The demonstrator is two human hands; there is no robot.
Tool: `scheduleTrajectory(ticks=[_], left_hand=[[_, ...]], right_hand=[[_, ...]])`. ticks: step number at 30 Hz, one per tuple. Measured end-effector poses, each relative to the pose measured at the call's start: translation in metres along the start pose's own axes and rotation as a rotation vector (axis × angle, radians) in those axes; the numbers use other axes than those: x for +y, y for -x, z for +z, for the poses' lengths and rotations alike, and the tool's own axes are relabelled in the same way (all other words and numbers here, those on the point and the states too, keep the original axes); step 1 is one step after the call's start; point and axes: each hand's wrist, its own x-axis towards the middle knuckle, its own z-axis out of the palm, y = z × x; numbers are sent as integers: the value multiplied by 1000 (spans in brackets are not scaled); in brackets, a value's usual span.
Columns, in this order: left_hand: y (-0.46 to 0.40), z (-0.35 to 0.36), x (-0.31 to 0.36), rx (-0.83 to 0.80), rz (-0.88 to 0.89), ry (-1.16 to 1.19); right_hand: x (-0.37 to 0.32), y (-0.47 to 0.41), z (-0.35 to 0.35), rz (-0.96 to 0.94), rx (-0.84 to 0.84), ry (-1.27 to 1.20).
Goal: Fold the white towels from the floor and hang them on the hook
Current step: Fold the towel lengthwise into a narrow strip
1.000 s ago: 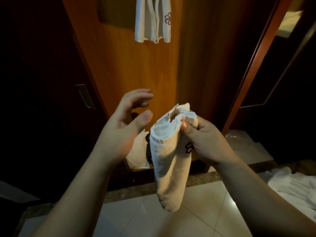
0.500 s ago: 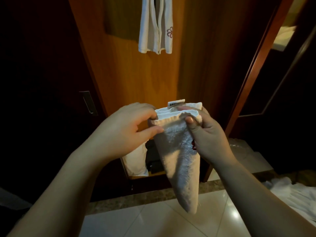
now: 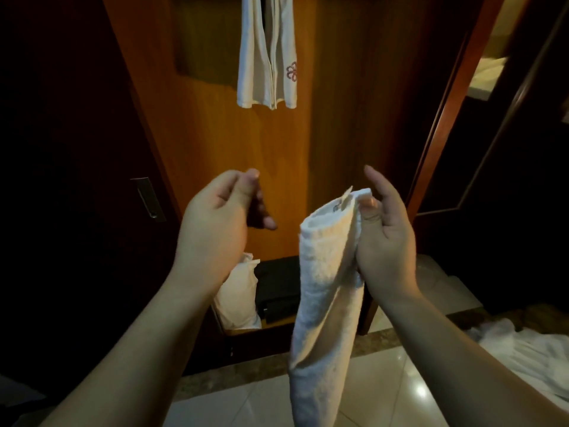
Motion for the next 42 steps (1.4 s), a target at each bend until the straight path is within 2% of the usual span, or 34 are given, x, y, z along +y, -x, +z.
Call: scheduleTrajectory(ticks=[1,3,6,9,12,15,17,20,23,25,27,33,35,39,42], left_hand=[[-1,2,-1,39,25,21],[2,6,-7,1,41,74],[10,17,-20,-180,-204,279],[14,30,-34,-269,-366,346],[14,40,-42,-236,-402,333],[6,41,-41,-192,-380,374],[-3,42,-37,-197,-356,383],[-19,41,-31,-174,-312,348],[-35,37,-24,-192,-335,415],[-48,34,-18,-246,-369,443],[-60,31,-15,-258,-399,423],[-89,19,-9,-128,-515,336],[-98,14,-6,-78,-518,297],[-116,1,4,-4,-433,136],[-125,-7,15,18,-451,119]], right_hand=[[0,-2,1,12,32,18],[-2,-7,3,7,70,6],[-9,-17,8,-28,99,-21],[-14,-28,14,-31,83,-4],[-16,-41,18,-23,103,58],[-13,-58,16,68,93,52],[-7,-69,12,181,47,-2],[13,-80,4,413,-104,-380],[40,-77,0,613,-342,-674],[59,-67,4,666,-435,-698],[75,-56,13,669,-436,-653],[89,-38,33,795,-485,-823],[90,-35,38,761,-517,-765],[81,-40,44,590,-585,-364],[70,-50,42,460,-557,-257]])
